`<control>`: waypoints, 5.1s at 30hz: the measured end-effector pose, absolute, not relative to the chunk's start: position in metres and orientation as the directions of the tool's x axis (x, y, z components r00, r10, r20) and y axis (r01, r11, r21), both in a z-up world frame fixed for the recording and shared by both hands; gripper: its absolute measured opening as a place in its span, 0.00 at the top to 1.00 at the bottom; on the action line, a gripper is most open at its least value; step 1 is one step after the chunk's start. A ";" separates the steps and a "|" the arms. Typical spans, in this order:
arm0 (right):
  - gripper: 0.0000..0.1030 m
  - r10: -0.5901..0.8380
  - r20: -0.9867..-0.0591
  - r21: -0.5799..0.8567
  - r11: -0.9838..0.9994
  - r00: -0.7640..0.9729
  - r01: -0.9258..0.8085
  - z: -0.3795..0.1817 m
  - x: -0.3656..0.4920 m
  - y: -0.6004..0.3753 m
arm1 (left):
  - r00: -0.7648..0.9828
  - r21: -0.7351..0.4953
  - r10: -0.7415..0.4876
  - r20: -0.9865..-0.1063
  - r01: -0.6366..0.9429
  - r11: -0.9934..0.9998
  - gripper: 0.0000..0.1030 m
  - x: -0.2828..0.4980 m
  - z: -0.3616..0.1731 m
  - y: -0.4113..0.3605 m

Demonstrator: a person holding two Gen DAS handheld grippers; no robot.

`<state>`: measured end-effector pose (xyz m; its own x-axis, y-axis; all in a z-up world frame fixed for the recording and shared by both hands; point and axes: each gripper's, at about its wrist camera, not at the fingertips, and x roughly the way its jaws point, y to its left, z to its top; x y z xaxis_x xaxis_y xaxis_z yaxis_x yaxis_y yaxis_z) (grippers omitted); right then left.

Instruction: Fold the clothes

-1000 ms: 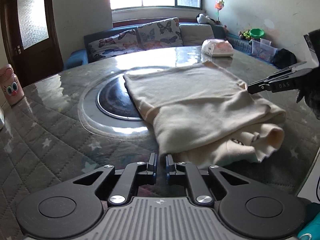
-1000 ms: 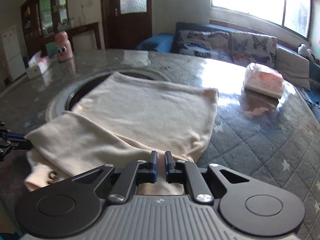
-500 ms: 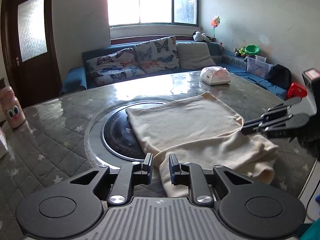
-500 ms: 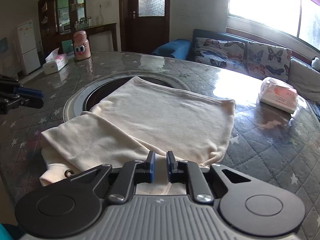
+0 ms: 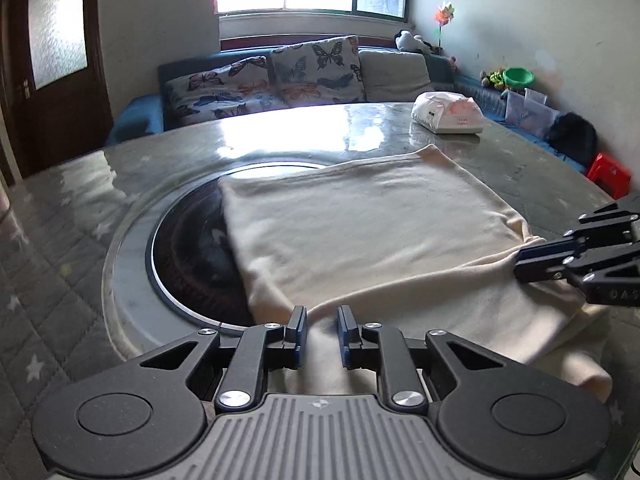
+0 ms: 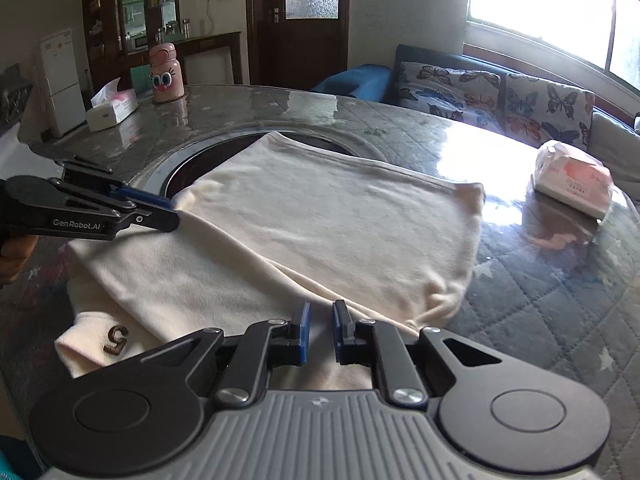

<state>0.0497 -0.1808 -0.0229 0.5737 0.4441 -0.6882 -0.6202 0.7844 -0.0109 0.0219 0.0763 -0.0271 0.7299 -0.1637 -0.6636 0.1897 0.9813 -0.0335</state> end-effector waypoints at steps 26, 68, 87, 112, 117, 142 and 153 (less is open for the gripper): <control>0.72 0.451 -0.701 -0.107 0.699 0.553 -0.707 -0.004 -0.009 -0.192 | 0.738 0.292 -0.261 -0.622 0.528 0.798 0.56 -0.101 -0.020 0.022; 0.92 0.573 -0.659 -0.017 0.636 0.487 -0.771 -0.002 0.008 -0.182 | 0.750 0.323 -0.251 -0.611 0.526 0.787 0.88 -0.064 -0.034 0.040; 0.93 0.662 -0.617 -0.025 0.525 0.426 -0.851 0.072 -0.107 -0.218 | 0.699 0.179 -0.399 -0.593 0.598 0.781 0.94 -0.170 0.042 0.051; 0.85 0.448 -0.709 -0.037 0.748 0.545 -0.663 -0.018 0.088 -0.178 | 0.700 0.172 -0.225 -0.678 0.449 0.877 0.84 0.045 -0.031 0.048; 0.75 0.453 -0.664 0.013 0.803 0.595 -0.596 -0.015 0.083 -0.201 | 0.723 0.178 -0.187 -0.665 0.397 0.900 0.75 0.040 -0.032 0.054; 0.90 0.389 -0.641 0.156 0.910 0.662 -0.385 -0.037 0.046 -0.255 | 0.754 0.047 -0.207 -0.623 0.300 0.953 0.59 -0.023 -0.018 0.017; 0.91 0.319 -0.628 -0.055 0.891 0.710 -0.450 -0.031 0.036 -0.233 | 0.751 0.062 -0.194 -0.631 0.298 0.953 0.54 -0.026 -0.026 0.016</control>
